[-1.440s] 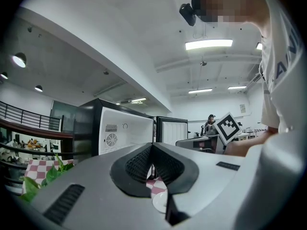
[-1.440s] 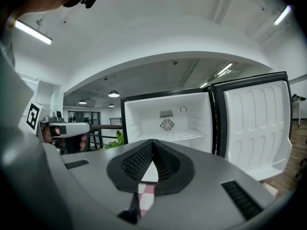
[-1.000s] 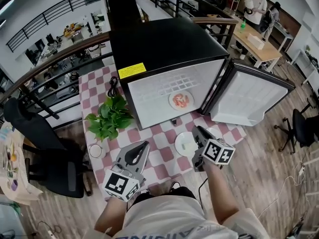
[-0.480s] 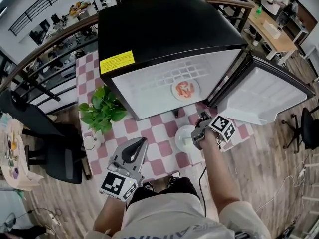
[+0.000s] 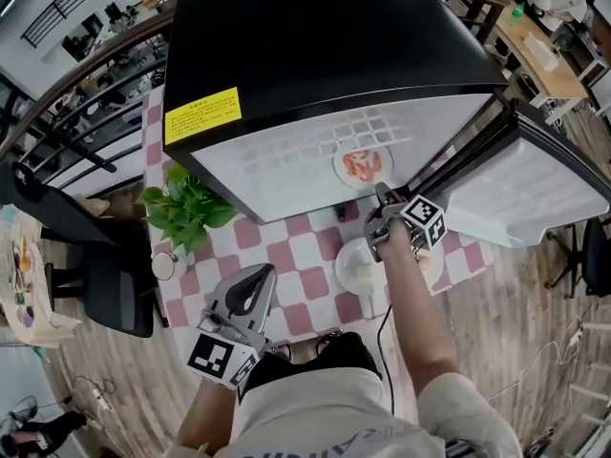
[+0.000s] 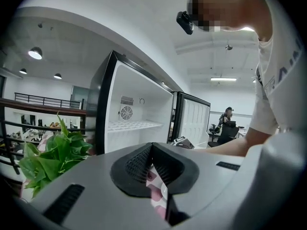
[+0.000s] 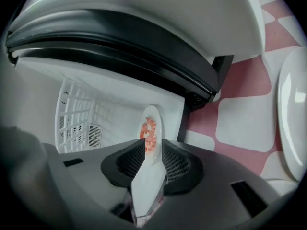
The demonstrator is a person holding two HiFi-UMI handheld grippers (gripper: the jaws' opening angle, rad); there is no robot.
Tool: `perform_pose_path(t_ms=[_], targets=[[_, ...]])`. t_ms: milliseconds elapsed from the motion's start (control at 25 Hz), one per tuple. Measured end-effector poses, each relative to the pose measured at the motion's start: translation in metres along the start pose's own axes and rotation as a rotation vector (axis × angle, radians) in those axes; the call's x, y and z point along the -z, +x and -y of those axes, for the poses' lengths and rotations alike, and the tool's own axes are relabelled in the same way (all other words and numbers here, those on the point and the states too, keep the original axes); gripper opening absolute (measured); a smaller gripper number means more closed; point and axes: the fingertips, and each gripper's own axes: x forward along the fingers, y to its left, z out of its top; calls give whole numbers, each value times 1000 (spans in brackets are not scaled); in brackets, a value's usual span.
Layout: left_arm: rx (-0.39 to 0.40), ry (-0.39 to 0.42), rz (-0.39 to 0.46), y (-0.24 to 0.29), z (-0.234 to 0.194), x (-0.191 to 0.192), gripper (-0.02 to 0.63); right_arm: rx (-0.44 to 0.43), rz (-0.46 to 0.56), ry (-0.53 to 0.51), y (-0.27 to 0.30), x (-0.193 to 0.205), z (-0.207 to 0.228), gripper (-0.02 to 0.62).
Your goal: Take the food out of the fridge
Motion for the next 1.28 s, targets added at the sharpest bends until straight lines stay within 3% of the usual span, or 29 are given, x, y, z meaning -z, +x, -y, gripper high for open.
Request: perform_pose_path(t_ms=[520,680,920,1280], targets=[[-26,-8,-14,4,-11,5,6,-5,-15,93,22,2,6,117],[-35,-9,-25,2,-14,9,6,-4,-4,118,25,1,11,66],[-37,-8,-36,-3,-13,14,6,-74,11,170,25,0,13,34],[-31,3,-34,-10,-13,12,6,-171,61,130,12,0,0,25]])
